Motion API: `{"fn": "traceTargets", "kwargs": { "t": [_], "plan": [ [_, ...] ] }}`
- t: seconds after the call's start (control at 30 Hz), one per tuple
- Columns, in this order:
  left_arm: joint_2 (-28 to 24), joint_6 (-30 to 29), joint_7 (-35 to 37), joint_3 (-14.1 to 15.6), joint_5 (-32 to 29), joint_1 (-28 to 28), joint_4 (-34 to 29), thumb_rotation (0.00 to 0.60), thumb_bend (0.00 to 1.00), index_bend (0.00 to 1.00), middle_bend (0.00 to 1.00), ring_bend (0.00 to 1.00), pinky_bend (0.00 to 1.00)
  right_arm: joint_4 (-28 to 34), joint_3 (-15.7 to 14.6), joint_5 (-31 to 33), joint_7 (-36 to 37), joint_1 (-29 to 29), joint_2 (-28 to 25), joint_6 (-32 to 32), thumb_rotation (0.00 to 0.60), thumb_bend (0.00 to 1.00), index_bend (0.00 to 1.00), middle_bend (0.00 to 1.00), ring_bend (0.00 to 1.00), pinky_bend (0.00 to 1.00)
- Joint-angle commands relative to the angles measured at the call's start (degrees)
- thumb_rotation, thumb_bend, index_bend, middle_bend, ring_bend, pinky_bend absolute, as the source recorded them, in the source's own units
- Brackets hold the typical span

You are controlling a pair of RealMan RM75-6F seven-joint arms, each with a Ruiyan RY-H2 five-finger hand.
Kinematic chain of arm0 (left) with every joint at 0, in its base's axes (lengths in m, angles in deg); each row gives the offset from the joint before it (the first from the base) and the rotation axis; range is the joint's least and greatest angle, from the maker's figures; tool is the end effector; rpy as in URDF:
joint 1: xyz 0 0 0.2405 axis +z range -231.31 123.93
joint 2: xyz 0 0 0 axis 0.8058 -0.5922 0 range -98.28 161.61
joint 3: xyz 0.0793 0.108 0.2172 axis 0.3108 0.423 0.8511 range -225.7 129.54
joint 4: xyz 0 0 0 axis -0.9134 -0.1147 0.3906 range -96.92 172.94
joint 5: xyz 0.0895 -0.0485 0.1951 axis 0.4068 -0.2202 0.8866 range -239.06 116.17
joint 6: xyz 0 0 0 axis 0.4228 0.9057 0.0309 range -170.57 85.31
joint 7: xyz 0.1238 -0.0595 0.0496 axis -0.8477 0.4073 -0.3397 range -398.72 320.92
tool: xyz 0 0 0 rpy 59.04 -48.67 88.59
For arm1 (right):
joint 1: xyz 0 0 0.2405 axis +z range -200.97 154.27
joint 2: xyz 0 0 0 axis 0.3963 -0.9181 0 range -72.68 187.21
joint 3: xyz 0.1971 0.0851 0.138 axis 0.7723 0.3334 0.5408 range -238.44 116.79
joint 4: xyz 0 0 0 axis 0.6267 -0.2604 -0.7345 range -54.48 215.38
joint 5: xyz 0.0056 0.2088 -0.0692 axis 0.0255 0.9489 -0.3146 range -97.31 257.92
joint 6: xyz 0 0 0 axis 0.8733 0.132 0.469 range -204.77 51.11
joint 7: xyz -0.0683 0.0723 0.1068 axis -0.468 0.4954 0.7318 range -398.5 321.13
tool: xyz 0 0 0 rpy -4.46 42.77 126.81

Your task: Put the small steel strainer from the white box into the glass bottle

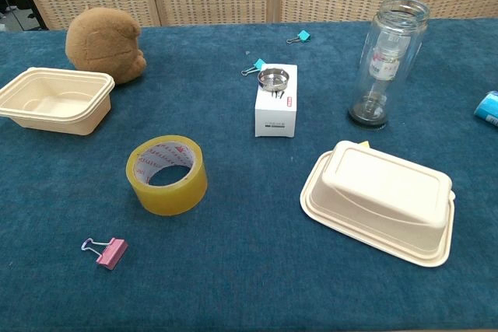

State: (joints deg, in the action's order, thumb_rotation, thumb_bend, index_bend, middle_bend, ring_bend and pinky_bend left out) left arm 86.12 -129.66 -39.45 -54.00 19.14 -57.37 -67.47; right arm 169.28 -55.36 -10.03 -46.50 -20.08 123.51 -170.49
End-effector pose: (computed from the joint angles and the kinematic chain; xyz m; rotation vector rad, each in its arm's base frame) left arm -0.2874 0.1853 0.1963 -1.2487 -0.9260 -0.9468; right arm -0.3057 -0.1827 0.1654 1.3560 -0.6268 0.9173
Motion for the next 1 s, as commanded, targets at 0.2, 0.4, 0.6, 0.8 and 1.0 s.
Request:
{"fn": "traceTargets", "kwargs": {
  "t": [0.2, 0.4, 0.6, 0.8, 1.0],
  "plan": [
    [-0.23, 0.01, 0.64, 0.03, 0.11, 0.03, -0.01, 0.6, 0.11, 0.0, 0.0, 0.0, 0.0, 0.34, 0.25, -0.03, 0.3, 0.33, -0.04, 0.41, 0.6, 0.08, 0.05, 0.0, 0.0, 0.0],
    [-0.31, -0.16, 1.05, 0.06, 0.12, 0.17, 0.11, 0.6, 0.11, 0.0, 0.0, 0.0, 0.0, 3.53, 1.27, -1.2, -1.04, 1.88, -1.86, 1.19, 0.6, 0.08, 0.05, 0.0, 0.0, 0.0],
    [-0.47, -0.22, 1.59, 0.07, 0.18, 0.25, 0.02, 0.6, 0.11, 0.0, 0.0, 0.0, 0.0, 9.0, 3.7, -2.09, -2.77, 5.62, -4.23, 4.18, 0.6, 0.08, 0.06, 0.0, 0.0, 0.0],
    [-0.58, -0.34, 2.16, 0.11, 0.19, 0.4, 0.25, 0.6, 0.11, 0.0, 0.0, 0.0, 0.0, 16.81, 6.8, 0.86, -5.01, 11.16, -6.97, 11.74, 0.6, 0.08, 0.07, 0.0, 0.0, 0.0],
    [-0.81, 0.44, 2.75, 0.09, 0.07, 0.06, 0.35, 0.6, 0.11, 0.0, 0.0, 0.0, 0.0, 24.24, 10.27, 6.6, -8.64, 18.25, -7.29, 21.02, 0.6, 0.11, 0.11, 0.0, 0.0, 0.0]
  ]
}}
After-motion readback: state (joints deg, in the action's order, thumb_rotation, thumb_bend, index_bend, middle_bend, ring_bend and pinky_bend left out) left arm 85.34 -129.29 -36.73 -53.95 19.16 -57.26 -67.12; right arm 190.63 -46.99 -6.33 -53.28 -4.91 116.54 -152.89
